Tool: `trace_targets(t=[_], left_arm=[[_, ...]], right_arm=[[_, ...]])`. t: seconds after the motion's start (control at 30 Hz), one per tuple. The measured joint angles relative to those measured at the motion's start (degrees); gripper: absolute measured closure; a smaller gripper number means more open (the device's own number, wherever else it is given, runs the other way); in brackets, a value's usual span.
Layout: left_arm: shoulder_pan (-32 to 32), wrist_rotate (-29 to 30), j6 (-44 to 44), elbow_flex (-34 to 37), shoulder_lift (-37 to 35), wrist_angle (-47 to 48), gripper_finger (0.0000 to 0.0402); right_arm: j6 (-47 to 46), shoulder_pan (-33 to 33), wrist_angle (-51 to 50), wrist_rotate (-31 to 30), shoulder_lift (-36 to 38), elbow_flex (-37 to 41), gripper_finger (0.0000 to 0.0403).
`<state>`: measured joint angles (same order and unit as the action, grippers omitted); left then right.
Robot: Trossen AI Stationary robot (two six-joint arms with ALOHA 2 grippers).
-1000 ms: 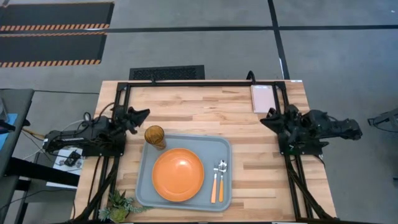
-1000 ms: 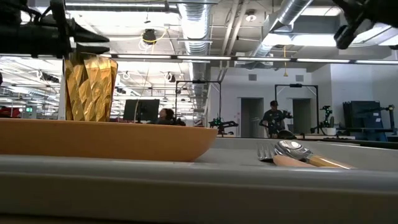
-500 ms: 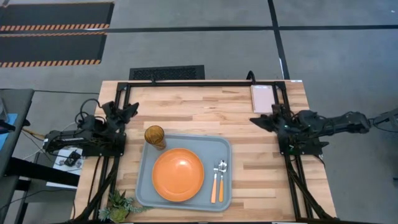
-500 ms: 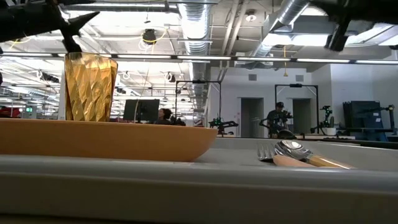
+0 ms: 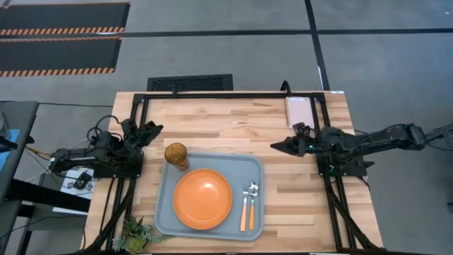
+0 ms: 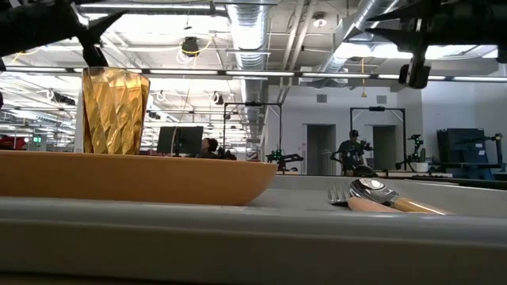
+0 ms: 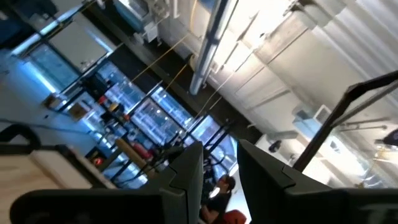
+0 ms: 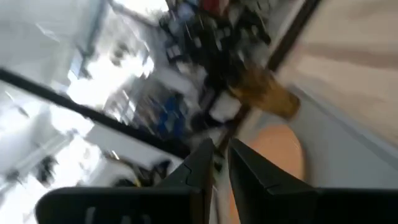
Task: Pick and place plate/cup/fork/spoon on tray
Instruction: Adjust the gray serving tray
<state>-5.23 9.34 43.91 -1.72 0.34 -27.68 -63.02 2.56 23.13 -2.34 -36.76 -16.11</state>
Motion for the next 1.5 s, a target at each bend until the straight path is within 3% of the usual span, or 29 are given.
trace_targets(t=[0.13,0.27,0.4,0.87,1.07,1.37,1.5], left_arm=[[0.00,1.67,1.58,0.00,0.00,1.90,0.0315],[0.00,3.46,2.51,-0.02,-0.02,0.54,0.0315],[0.00,4.57,1.98,-0.02,-0.02,0.55,0.0315],[0.00,6.45,1.46,-0.02,-0.02,1.25,0.0315],[0.00,6.45,2.33,-0.02,-0.01,1.27,0.0315],[0.00,6.50,1.66,-0.02,-0.02,1.31,0.0315],[0.00,6.70,1.60,-0.02,-0.02,1.34,0.0315]], right_arm=[[7.17,0.02,-17.22,5.57,-6.67,-8.83,0.0354],[14.69,-0.06,-41.83,5.21,-17.17,-21.30,0.0392],[19.02,0.91,-52.95,3.80,-27.24,-27.73,0.0398],[19.75,5.36,-43.09,8.08,-50.84,-27.49,0.0400],[19.82,5.12,-41.17,8.09,-51.93,-27.52,0.0401],[18.69,4.23,-41.88,6.52,-47.19,-27.33,0.0402],[18.62,4.07,-38.53,6.53,-49.79,-27.42,0.0402]])
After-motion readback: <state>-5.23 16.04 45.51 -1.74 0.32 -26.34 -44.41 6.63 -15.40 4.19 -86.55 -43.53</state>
